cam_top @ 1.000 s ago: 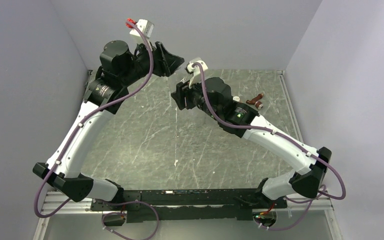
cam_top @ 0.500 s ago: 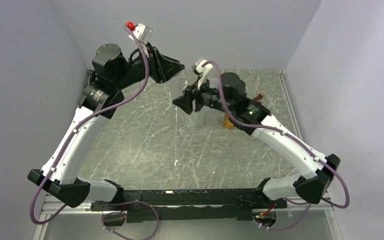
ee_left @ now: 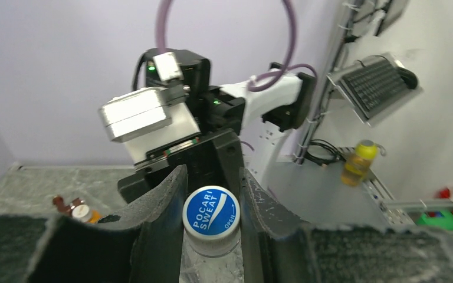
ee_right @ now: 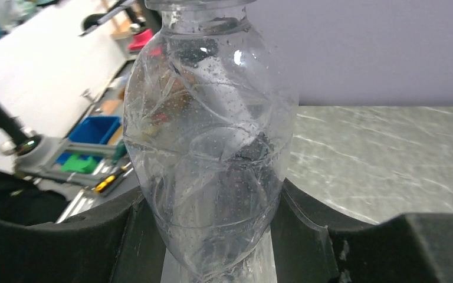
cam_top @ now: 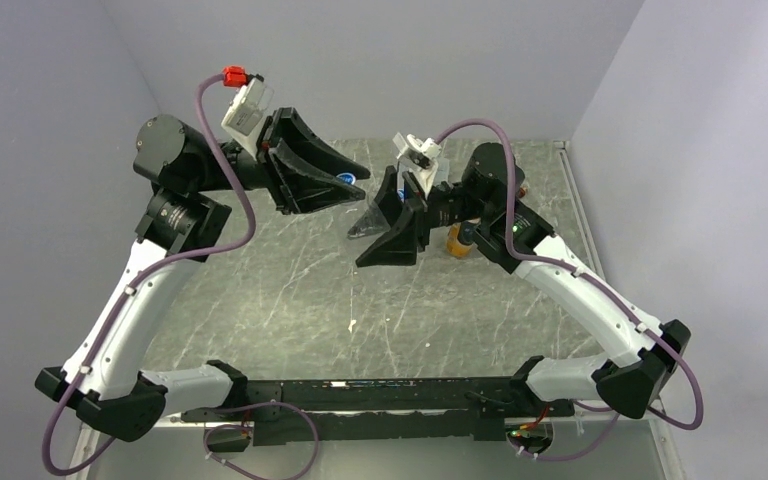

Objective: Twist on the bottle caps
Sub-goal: Screw the bottle cap onto the plastic bottle.

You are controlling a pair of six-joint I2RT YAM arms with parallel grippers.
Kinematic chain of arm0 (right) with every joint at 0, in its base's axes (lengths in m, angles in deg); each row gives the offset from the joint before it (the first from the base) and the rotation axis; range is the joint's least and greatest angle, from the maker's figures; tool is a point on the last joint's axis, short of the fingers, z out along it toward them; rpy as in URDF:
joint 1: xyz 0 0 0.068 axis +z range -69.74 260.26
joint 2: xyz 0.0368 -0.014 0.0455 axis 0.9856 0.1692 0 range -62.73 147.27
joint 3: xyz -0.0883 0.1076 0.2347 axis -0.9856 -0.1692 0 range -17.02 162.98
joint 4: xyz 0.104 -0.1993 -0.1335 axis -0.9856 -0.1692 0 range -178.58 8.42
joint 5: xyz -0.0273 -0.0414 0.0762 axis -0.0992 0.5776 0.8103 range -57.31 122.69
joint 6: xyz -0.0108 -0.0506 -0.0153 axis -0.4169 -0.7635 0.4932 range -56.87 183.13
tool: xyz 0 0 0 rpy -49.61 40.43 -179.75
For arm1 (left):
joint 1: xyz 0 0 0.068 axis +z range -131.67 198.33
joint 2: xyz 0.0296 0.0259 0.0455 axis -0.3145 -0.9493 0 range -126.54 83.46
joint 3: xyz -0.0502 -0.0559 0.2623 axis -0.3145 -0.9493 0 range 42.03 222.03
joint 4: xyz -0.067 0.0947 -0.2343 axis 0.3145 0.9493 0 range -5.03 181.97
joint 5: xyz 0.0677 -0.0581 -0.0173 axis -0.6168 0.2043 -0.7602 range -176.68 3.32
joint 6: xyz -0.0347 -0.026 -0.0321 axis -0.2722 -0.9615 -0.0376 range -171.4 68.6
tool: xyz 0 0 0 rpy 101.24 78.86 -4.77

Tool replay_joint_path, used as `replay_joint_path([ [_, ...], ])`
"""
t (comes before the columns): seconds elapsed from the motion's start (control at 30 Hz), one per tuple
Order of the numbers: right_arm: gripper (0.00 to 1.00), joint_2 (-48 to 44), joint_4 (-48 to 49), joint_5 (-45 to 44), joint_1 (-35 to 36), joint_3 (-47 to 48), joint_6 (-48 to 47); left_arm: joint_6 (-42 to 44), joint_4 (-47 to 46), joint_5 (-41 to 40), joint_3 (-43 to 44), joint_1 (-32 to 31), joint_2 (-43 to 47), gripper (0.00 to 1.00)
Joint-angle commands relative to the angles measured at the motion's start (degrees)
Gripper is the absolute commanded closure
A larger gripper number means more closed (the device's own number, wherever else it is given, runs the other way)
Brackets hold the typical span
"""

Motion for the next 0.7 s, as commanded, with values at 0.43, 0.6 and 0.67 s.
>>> replay_joint_path([
  [0.43, 0.70, -4.33, -11.81, -11.69, -0.69, 4.36, -12.20, 12.48, 16.30, -15.03, 2.54, -0.01, 5.22, 0.01],
  [0.6, 0.68, -6.40, -12.91, -30.69, -0.34, 1.90, -12.61, 12.78, 16.10, -28.83, 1.62, -0.01, 6.33, 0.01],
  [0.67, 0.68, -6.29, -13.42, -37.69, -0.07, 1.92, -12.47, 12.25, 15.71, -33.14, 1.62, -0.01, 6.14, 0.02],
])
